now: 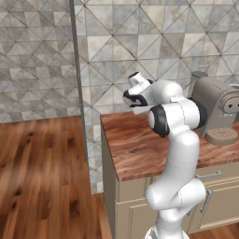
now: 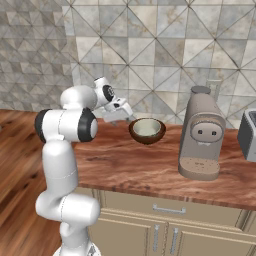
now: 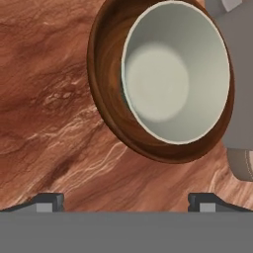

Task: Pick up the bowls on the counter and stack them on top of one another in the open cabinet. Place the smaller bowl on top of the larger bowl.

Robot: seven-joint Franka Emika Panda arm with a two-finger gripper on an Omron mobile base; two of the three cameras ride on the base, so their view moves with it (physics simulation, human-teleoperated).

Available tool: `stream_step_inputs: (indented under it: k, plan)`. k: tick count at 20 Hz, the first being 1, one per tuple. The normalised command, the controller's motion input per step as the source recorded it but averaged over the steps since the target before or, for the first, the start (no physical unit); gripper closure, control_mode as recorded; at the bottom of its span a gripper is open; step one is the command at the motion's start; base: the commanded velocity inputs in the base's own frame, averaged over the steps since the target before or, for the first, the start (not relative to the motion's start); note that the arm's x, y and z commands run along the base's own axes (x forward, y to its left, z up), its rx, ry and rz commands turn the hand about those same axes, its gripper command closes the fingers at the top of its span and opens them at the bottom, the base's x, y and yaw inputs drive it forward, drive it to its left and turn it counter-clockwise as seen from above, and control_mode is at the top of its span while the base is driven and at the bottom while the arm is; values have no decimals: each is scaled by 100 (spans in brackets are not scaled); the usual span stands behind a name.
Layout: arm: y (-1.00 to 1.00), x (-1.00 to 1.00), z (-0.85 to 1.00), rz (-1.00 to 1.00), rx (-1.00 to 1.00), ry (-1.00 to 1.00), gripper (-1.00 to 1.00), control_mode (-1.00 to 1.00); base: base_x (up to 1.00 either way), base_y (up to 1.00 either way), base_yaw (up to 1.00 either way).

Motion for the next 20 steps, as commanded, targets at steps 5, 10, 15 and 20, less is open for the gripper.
stream_step_inputs:
  k: [5, 10, 15, 20]
  plan:
    - [1, 4, -13, 0, 0, 0, -100, -100, 0, 0, 0]
    - [0, 8, -13, 0, 0, 0, -100, -100, 0, 0, 0]
    - [0, 13, -10, 0, 0, 0, -100, -100, 0, 0, 0]
    - [0, 16, -9, 0, 0, 0, -100, -100, 0, 0, 0]
